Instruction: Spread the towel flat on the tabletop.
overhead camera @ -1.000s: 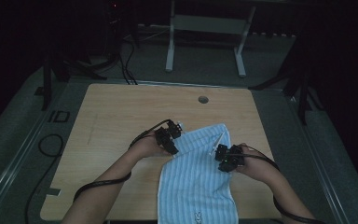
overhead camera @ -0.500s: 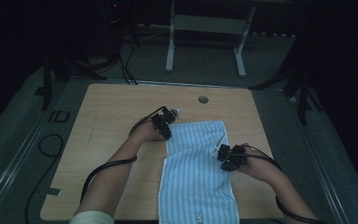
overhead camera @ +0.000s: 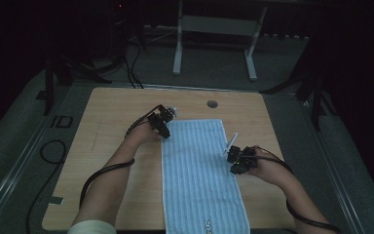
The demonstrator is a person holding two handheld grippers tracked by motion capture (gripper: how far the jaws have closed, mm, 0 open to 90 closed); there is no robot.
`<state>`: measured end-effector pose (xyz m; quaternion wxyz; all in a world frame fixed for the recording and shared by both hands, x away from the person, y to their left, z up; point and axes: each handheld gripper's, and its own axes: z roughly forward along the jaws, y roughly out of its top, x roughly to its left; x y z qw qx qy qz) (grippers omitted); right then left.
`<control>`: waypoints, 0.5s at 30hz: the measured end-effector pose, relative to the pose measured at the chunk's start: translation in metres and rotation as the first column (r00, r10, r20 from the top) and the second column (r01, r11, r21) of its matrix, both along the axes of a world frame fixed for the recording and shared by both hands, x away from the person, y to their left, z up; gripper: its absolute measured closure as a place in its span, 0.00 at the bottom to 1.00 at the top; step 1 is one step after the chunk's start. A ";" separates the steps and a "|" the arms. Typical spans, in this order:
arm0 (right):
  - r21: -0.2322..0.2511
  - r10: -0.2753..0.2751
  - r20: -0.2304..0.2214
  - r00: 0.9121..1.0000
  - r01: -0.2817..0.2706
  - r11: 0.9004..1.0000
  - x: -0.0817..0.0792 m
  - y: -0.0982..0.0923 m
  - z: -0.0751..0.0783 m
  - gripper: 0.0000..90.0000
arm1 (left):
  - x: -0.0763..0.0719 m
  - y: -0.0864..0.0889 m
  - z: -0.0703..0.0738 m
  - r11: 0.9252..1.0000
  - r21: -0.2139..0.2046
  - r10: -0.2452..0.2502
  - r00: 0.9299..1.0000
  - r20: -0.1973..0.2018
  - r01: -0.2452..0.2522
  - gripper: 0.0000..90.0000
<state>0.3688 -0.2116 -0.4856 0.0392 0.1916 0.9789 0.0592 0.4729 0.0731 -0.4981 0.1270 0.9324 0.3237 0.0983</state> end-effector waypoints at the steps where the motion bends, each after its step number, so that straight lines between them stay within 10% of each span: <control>1: -0.002 -0.005 0.002 1.000 0.005 1.000 0.000 0.000 0.001 0.93 | -0.009 -0.004 0.004 1.000 -0.004 -0.015 1.000 -0.012 0.015 0.52; 6: 0.008 -0.002 0.001 1.000 0.002 1.000 -0.003 0.004 0.001 0.91 | -0.066 -0.021 0.015 0.989 -0.084 -0.123 0.992 -0.032 0.120 0.52; 10: -0.002 0.022 0.003 1.000 -0.022 1.000 -0.011 0.007 -0.003 0.88 | -0.117 -0.030 0.011 0.960 -0.112 -0.264 0.962 -0.063 0.256 0.49; 15: 0.007 0.025 -0.009 1.000 -0.025 1.000 -0.019 0.009 -0.006 0.88 | -0.156 -0.030 0.001 0.945 -0.164 -0.300 0.950 -0.080 0.285 0.49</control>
